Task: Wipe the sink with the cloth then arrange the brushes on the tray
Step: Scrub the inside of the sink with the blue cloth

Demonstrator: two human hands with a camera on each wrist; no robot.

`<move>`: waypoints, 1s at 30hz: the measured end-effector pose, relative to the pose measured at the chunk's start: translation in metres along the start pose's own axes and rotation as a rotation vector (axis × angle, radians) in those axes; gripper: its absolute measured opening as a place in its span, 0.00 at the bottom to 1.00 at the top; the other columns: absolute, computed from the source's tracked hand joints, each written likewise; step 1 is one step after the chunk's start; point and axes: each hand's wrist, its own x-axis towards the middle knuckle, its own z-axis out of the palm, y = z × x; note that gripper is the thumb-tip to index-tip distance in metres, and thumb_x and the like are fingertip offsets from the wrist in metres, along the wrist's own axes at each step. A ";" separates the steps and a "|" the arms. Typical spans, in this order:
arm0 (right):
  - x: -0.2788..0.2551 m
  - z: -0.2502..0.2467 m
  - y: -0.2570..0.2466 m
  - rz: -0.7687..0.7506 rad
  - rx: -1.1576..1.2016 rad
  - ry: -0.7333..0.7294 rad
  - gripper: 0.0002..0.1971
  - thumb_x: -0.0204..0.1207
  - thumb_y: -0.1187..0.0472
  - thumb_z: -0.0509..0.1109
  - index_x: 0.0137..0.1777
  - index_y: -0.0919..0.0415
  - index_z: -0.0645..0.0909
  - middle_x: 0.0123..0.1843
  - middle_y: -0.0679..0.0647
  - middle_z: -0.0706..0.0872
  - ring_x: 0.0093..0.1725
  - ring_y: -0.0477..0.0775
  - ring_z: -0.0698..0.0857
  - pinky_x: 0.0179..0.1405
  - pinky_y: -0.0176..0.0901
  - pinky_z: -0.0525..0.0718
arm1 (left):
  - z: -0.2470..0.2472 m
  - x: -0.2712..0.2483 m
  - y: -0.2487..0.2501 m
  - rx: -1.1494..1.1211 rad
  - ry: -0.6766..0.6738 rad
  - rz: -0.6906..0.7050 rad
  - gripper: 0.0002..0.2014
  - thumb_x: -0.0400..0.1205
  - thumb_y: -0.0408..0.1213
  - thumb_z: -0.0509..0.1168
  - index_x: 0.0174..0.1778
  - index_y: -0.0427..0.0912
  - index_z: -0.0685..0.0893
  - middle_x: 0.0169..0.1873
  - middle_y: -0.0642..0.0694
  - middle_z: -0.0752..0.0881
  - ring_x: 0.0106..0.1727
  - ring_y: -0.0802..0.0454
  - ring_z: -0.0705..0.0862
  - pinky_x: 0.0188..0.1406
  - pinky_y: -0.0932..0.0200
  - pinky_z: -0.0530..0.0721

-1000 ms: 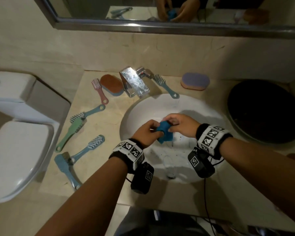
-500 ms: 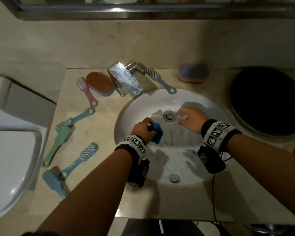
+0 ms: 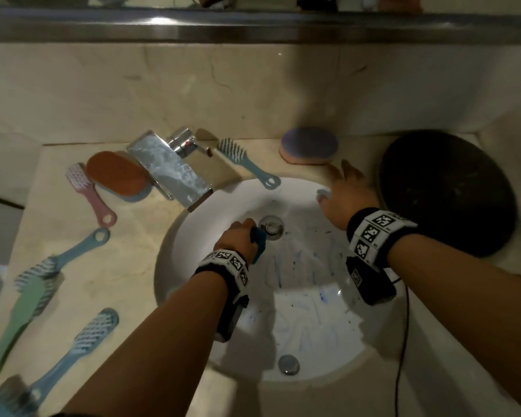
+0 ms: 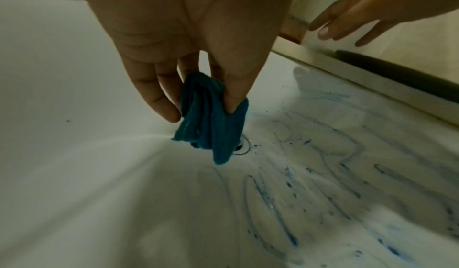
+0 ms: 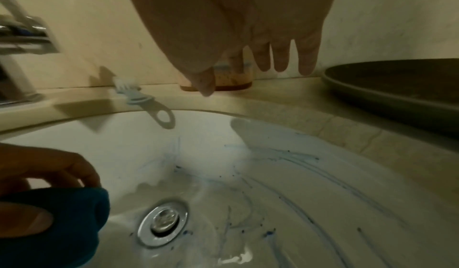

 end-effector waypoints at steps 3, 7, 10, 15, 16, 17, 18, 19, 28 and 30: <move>0.017 0.006 0.006 0.091 0.015 0.024 0.32 0.83 0.48 0.53 0.83 0.56 0.47 0.85 0.60 0.46 0.83 0.65 0.49 0.79 0.60 0.57 | 0.002 0.016 0.001 0.037 0.033 0.018 0.16 0.81 0.41 0.59 0.65 0.42 0.73 0.61 0.36 0.76 0.60 0.35 0.79 0.61 0.44 0.80; 0.038 0.014 0.016 0.089 0.044 0.090 0.30 0.83 0.52 0.54 0.83 0.53 0.49 0.85 0.64 0.47 0.83 0.68 0.50 0.80 0.61 0.56 | 0.005 0.034 0.003 0.057 0.032 0.037 0.17 0.83 0.42 0.58 0.68 0.45 0.71 0.65 0.38 0.73 0.63 0.35 0.76 0.64 0.45 0.77; 0.051 0.021 0.016 0.108 0.045 0.052 0.29 0.83 0.51 0.52 0.83 0.50 0.49 0.84 0.64 0.48 0.82 0.70 0.51 0.80 0.63 0.55 | 0.016 0.046 0.002 0.057 0.029 0.047 0.22 0.83 0.40 0.59 0.74 0.49 0.67 0.70 0.40 0.69 0.67 0.36 0.74 0.67 0.46 0.75; 0.059 0.031 0.022 0.081 0.003 0.042 0.31 0.81 0.47 0.50 0.83 0.51 0.48 0.83 0.67 0.50 0.81 0.72 0.52 0.79 0.66 0.54 | 0.038 0.051 0.000 0.139 -0.051 0.138 0.23 0.82 0.38 0.62 0.75 0.48 0.69 0.69 0.39 0.70 0.66 0.36 0.75 0.68 0.48 0.75; 0.060 0.032 0.024 0.060 -0.002 0.032 0.33 0.79 0.43 0.47 0.83 0.51 0.47 0.83 0.68 0.51 0.82 0.71 0.52 0.79 0.67 0.55 | 0.040 0.051 -0.001 0.157 -0.047 0.140 0.23 0.82 0.38 0.62 0.75 0.48 0.69 0.69 0.39 0.70 0.66 0.36 0.75 0.68 0.49 0.75; 0.062 0.032 0.026 0.044 -0.003 0.024 0.36 0.74 0.40 0.44 0.82 0.50 0.47 0.83 0.67 0.52 0.82 0.71 0.52 0.78 0.68 0.56 | 0.040 0.052 0.000 0.164 -0.025 0.134 0.22 0.83 0.38 0.60 0.75 0.47 0.70 0.69 0.39 0.70 0.66 0.36 0.75 0.68 0.49 0.75; 0.064 0.033 0.026 0.038 -0.002 0.017 0.39 0.70 0.38 0.41 0.82 0.49 0.46 0.83 0.66 0.52 0.82 0.70 0.52 0.78 0.69 0.56 | 0.038 0.054 0.000 0.154 0.013 0.122 0.21 0.84 0.38 0.59 0.74 0.46 0.70 0.68 0.39 0.71 0.66 0.37 0.75 0.68 0.49 0.75; 0.067 0.035 0.027 0.038 0.001 0.012 0.40 0.67 0.37 0.39 0.82 0.48 0.46 0.84 0.64 0.53 0.82 0.70 0.51 0.77 0.69 0.57 | 0.036 0.058 0.001 0.131 0.063 0.104 0.20 0.85 0.38 0.57 0.73 0.44 0.71 0.68 0.38 0.73 0.66 0.37 0.76 0.68 0.50 0.74; 0.069 0.042 0.028 0.051 0.016 0.031 0.33 0.78 0.39 0.48 0.82 0.48 0.47 0.84 0.65 0.52 0.82 0.70 0.51 0.78 0.69 0.55 | 0.052 0.067 0.018 0.135 0.059 0.093 0.20 0.82 0.37 0.62 0.70 0.38 0.73 0.68 0.37 0.74 0.66 0.37 0.77 0.67 0.49 0.76; 0.065 0.039 0.028 0.057 0.029 0.049 0.32 0.81 0.42 0.51 0.82 0.48 0.47 0.84 0.65 0.49 0.82 0.70 0.50 0.79 0.67 0.54 | 0.050 0.062 0.014 0.182 0.035 0.098 0.21 0.81 0.37 0.63 0.70 0.40 0.73 0.67 0.38 0.74 0.65 0.38 0.78 0.66 0.49 0.76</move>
